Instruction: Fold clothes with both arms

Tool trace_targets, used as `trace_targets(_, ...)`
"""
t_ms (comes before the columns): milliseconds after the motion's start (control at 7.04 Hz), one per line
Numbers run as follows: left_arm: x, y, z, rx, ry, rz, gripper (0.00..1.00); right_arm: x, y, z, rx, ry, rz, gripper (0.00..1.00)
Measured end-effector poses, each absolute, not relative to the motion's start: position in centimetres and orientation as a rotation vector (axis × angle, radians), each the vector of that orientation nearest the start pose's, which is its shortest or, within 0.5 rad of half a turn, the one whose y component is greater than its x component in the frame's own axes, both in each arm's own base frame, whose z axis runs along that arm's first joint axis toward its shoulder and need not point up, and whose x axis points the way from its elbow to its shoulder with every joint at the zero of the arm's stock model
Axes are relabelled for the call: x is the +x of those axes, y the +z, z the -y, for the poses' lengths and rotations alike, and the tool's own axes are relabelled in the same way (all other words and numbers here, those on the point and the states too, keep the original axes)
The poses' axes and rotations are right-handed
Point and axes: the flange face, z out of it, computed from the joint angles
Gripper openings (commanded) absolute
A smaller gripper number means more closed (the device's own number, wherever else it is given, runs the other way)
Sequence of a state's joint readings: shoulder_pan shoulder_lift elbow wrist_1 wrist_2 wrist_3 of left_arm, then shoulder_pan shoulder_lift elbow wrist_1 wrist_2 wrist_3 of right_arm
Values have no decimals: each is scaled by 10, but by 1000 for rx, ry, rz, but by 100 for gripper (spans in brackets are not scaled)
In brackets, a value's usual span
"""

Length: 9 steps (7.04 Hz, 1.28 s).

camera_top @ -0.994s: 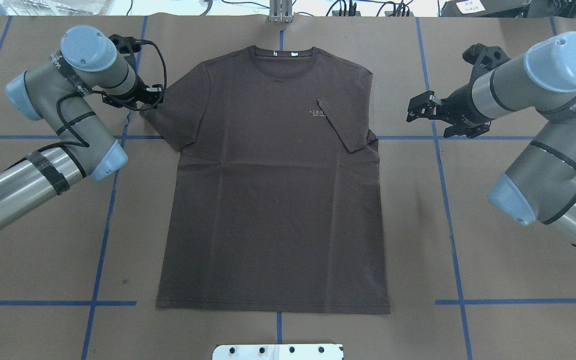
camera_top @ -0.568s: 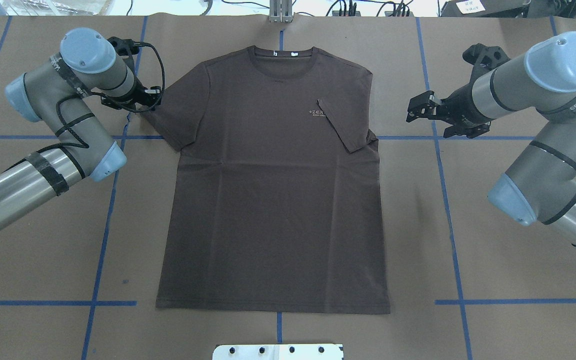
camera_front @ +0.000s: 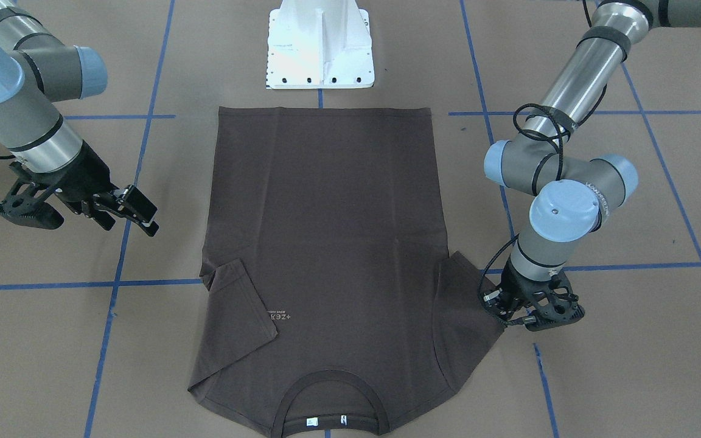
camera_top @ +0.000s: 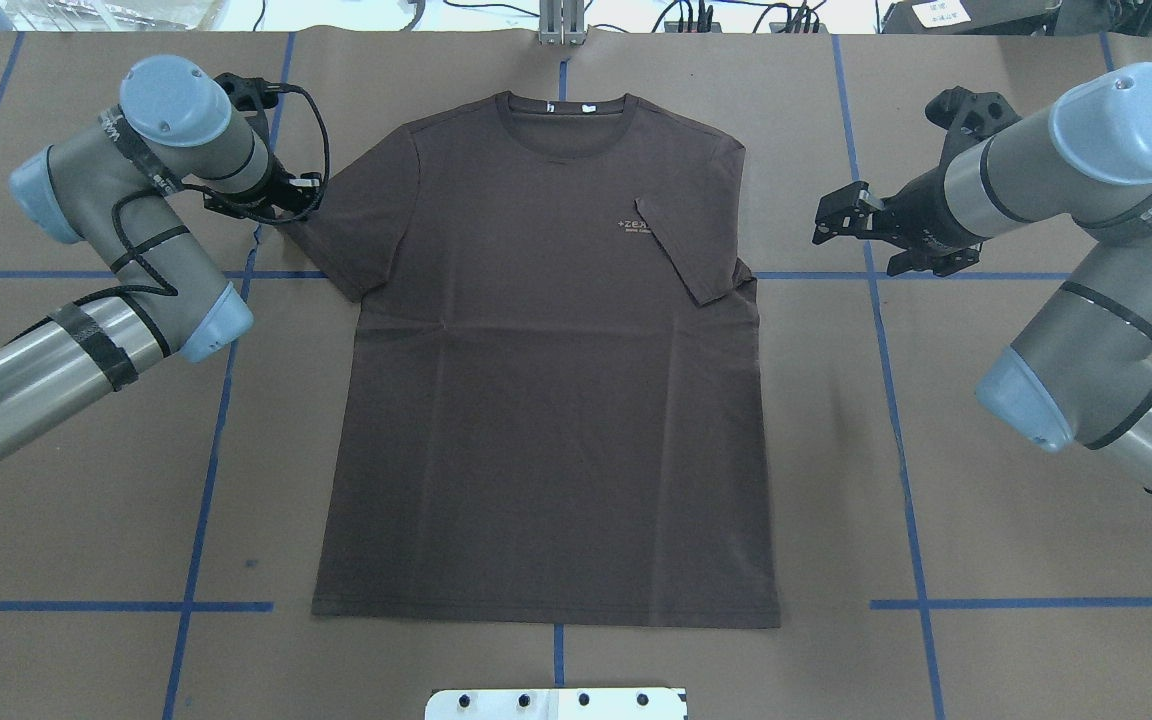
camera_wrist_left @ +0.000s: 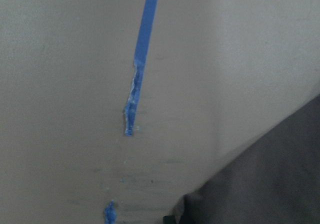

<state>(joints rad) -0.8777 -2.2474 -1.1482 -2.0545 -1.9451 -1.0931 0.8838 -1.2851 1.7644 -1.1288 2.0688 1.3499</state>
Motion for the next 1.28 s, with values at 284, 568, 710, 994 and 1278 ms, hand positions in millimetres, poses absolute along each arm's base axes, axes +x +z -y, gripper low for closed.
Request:
trace_targets(284, 432, 328, 662, 126, -226, -884, 0, -313, 362, 516, 81, 375, 1016, 100)
trace_targets(568, 445, 286, 659, 97, -245, -916, 0, -312, 361, 514, 69, 371, 1021, 100)
trace_targets(710, 457, 284, 661, 91, -247, -924, 0, -311, 364, 512, 59, 369, 1019, 100)
trace_targets(994, 472, 292, 672, 101, -245, -941, 0, -310, 371, 510, 48, 371, 1011, 100)
trace_targets(1278, 478, 283, 675, 110, -239, -953, 56, -311, 374, 510, 48, 372, 1008, 100)
